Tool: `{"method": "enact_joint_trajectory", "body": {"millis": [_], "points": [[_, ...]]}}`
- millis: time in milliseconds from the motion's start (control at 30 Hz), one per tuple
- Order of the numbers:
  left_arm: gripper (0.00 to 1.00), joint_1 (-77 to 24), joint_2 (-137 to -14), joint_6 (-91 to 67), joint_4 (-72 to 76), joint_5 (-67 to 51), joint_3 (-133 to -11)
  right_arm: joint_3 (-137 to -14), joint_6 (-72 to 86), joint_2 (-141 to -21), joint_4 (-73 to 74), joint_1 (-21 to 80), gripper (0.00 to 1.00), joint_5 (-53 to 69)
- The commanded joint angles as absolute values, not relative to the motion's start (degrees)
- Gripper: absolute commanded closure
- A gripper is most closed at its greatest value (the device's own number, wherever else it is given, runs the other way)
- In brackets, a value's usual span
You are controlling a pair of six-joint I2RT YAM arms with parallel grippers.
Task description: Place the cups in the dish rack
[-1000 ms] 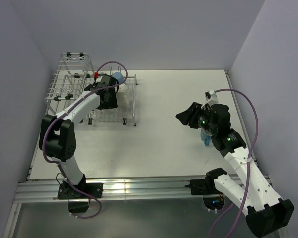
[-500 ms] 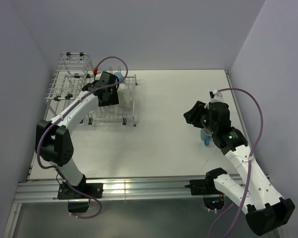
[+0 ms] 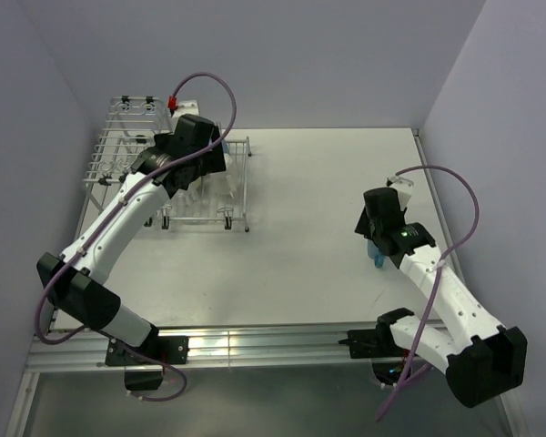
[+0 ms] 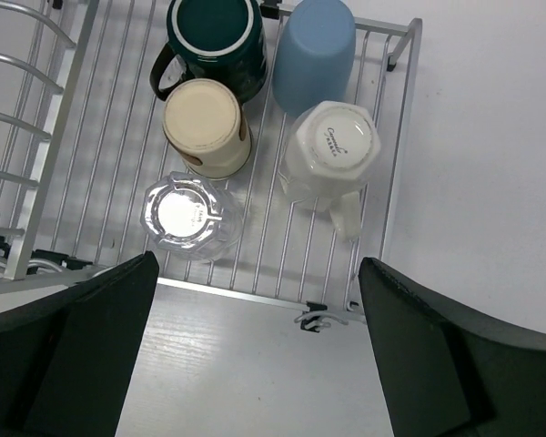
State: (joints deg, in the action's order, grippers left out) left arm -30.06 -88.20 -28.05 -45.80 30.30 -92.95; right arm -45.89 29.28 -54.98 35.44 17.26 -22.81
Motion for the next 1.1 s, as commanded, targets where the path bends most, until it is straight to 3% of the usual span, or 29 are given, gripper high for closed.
{"method": "enact_joint_trajectory", "body": {"millis": [0,533,667,767,833,900,1067], "points": [[0.01,-30.67,-84.12,-26.63,-47.02,31.38,-95.19,-45.53,31.55,-57.03,36.39,17.31,0.46,-30.05],[0.01,-31.03,-80.42,-26.1,-45.62,29.53,-92.29,-41.31,32.96,-66.09,30.06,17.31,0.49,-29.62],[0.01,-31.11,-79.1,-26.1,-45.17,28.74,-91.14,-41.4,32.78,-67.85,28.66,17.23,0.62,-29.0],[0.01,-31.11,-78.14,-26.1,-44.91,27.78,-90.62,-41.83,32.34,-69.43,28.48,17.23,0.78,-28.83],[0.01,-31.11,-76.65,-25.93,-43.69,25.77,-89.31,-42.36,31.91,-69.79,28.48,17.23,0.97,-27.0],[0.01,-31.2,-74.89,-25.93,-42.37,23.39,-88.33,-43.68,31.38,-68.65,28.04,17.31,1.0,-24.1],[0.01,-31.11,-71.37,-26.72,-36.67,10.74,-84.82,-48.85,31.2,-60.93,25.06,18.02,1.0,-3.55]]}}
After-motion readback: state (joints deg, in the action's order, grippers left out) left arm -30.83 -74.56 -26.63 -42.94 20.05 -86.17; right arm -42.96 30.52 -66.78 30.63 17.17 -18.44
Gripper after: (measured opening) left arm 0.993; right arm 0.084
